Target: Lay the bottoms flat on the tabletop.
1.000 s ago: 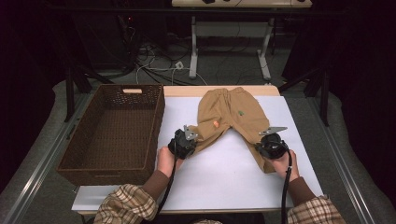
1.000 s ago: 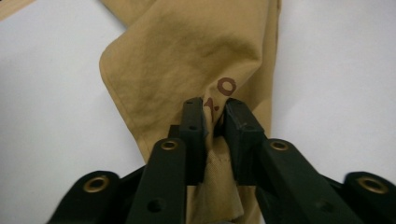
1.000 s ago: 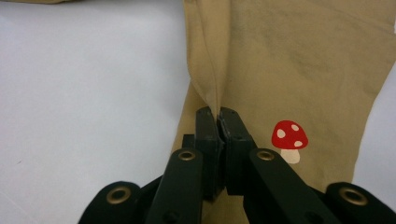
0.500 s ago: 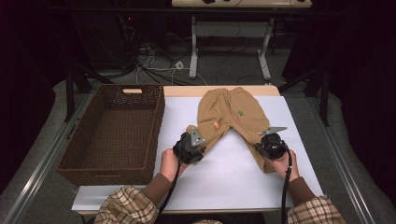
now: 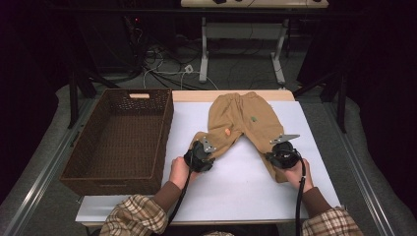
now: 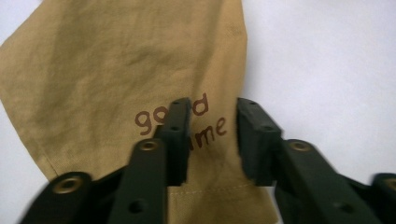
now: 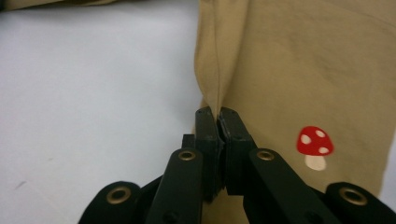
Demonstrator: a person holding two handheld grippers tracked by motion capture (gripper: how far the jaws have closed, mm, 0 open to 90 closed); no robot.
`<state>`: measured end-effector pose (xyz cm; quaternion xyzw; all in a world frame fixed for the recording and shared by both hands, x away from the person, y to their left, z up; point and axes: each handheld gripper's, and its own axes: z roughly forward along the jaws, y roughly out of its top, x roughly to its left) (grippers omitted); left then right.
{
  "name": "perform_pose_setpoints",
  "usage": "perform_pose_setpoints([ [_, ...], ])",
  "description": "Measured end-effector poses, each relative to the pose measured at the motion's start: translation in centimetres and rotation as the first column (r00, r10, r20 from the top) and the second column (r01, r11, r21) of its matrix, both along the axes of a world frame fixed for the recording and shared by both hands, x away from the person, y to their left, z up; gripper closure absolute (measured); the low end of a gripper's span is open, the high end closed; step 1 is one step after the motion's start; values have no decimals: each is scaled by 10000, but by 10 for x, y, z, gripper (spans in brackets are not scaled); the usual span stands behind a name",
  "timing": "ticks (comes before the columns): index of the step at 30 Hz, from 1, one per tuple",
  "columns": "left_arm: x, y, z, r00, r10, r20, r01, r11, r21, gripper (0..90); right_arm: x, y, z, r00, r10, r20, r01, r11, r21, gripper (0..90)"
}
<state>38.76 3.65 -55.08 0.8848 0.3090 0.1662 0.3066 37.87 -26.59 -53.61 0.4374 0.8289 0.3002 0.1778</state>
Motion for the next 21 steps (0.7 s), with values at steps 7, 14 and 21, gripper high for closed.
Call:
perform_pose_setpoints([
  [7, 1, 2, 1, 9999, -76, -140, 72, 9996, -269, 864, -5, 17, 0, 9982, 592, -26, -593, 9982, -96, 876],
  [14, -12, -2, 15, 9964, -721, -437, 671, 9920, -1066, 867, -5, 27, -4, 9953, 931, -261, -934, 9956, -104, 870],
  [21, -1, 10, 13, 9994, -18, -350, -15, 9955, -944, 783, -4, 26, -4, 9944, 1008, -317, -1012, 9948, -110, 727],
])
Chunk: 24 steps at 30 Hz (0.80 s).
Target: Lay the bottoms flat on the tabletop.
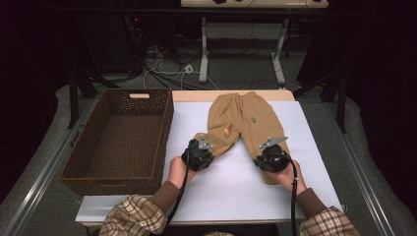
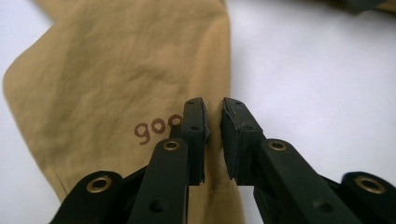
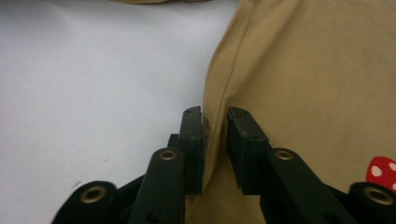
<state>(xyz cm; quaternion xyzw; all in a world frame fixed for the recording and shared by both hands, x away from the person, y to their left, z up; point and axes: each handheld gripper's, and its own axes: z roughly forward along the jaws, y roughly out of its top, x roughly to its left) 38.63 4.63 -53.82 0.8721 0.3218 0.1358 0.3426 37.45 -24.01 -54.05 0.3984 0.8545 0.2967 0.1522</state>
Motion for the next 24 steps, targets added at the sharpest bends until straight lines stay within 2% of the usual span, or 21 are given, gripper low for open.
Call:
perform_pose_setpoints([
  [4, 1, 2, 2, 9997, 90, 216, -93, 9998, 167, 724, 1, -6, 3, 10000, -59, 65, 58, 9997, 243, 592],
  [6, 1, 1, 1, 9998, 78, 204, -82, 9998, 203, 687, 1, -11, 6, 9999, -128, 100, 123, 9989, 459, 530],
  [10, 1, 0, 1, 9995, 65, 312, -75, 9994, 334, 650, 1, -21, 14, 9985, -413, 352, 379, 9952, 903, 460],
  [13, 2, 0, 0, 9992, 136, 381, -152, 9990, 418, 661, 2, -29, 18, 9965, -675, 500, 622, 9929, 1017, 432],
  [19, 6, -2, -6, 9993, 93, 359, -120, 9972, 736, 742, 10, -47, 12, 9873, -1524, 447, 1493, 9866, 653, 436],
  [21, 6, -2, -6, 9991, 38, 432, -72, 9968, 791, 785, 12, -53, 11, 9820, -1828, 485, 1805, 9825, 468, 441],
  [24, 8, -1, -8, 9992, 70, 385, -101, 9967, 809, 804, 16, -62, 8, 9718, -2288, 574, 2286, 9735, 95, 455],
])
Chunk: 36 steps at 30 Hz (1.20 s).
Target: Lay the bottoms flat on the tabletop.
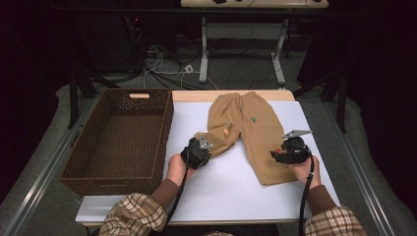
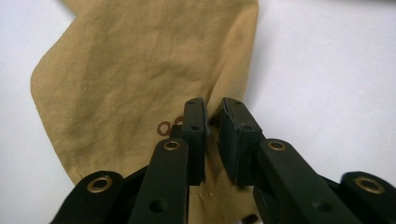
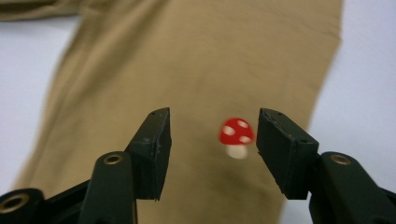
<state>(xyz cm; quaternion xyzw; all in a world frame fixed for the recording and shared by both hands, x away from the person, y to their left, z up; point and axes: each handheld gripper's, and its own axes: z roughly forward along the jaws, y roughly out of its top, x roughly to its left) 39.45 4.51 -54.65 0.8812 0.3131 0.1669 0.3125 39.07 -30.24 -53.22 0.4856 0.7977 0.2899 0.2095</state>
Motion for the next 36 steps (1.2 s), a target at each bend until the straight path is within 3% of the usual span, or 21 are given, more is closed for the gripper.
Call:
perform_pose_setpoints([
  [5, 1, 1, -1, 9997, -63, -239, 60, 9999, -145, 847, 8, -19, -8, 9940, -1056, -273, 1051, 9943, -190, 461],
  [9, -1, 1, 0, 9988, -159, -460, 143, 9993, -353, 871, 14, -30, -15, 9879, -1384, -701, 1402, 9899, 213, 515],
  [13, -6, -2, 2, 9970, -420, -649, 382, 9976, -586, 875, 15, -31, -16, 9890, -1285, -728, 1324, 9898, 519, 654],
  [17, -13, -6, 5, 9961, -683, -566, 651, 9962, -580, 885, 14, -29, -16, 9927, -984, -699, 1035, 9919, 736, 862],
  [21, -20, -10, 10, 9957, -902, -205, 894, 9952, -395, 885, 13, -26, -15, 9945, -888, -561, 915, 9947, 471, 893],
  [26, -15, -5, 9, 9987, -511, -85, 508, 9980, -364, 886, 10, -26, -10, 9944, -989, -379, 1000, 9946, 285, 896],
  [31, -9, 1, 10, 9984, 80, 554, -68, 9997, -226, 886, 10, -32, -9, 9912, -1286, -304, 1291, 9915, 181, 895],
  [36, 0, 3, 2, 9977, 505, 449, -506, 9987, 18, 883, 12, -34, -12, 9896, -1368, -436, 1370, 9906, 22, 890],
])
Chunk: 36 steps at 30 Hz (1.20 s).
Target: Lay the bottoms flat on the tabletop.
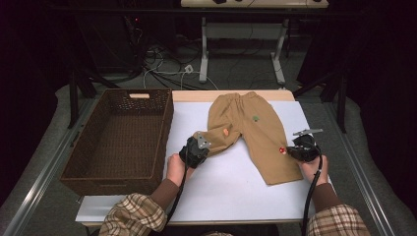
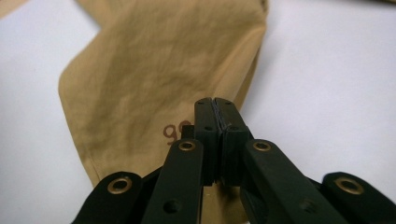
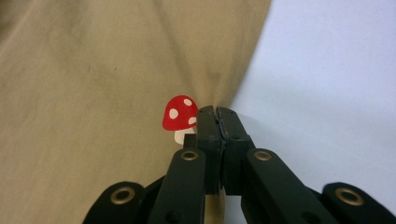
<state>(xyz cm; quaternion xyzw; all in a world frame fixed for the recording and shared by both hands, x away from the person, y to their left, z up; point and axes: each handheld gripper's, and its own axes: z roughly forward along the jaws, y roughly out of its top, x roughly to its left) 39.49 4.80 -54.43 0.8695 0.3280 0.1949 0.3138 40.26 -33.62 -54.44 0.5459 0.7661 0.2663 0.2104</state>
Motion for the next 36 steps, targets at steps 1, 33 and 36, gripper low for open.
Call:
perform_pose_setpoints([
  [1, 2, 0, -2, 10000, 64, -21, -64, 10000, -27, 875, 0, 0, 0, 10000, 18, 8, -18, 10000, 4, 889],
  [33, -22, -28, -7, 9551, -2060, -2131, 1649, 9667, -1957, 869, -3, -9, 6, 9973, -323, 655, 330, 9994, -103, 894],
  [36, -23, -29, -6, 9579, -1995, -2065, 1622, 9694, -1842, 845, -2, -10, 4, 9983, -346, 465, 350, 9994, -74, 890],
])
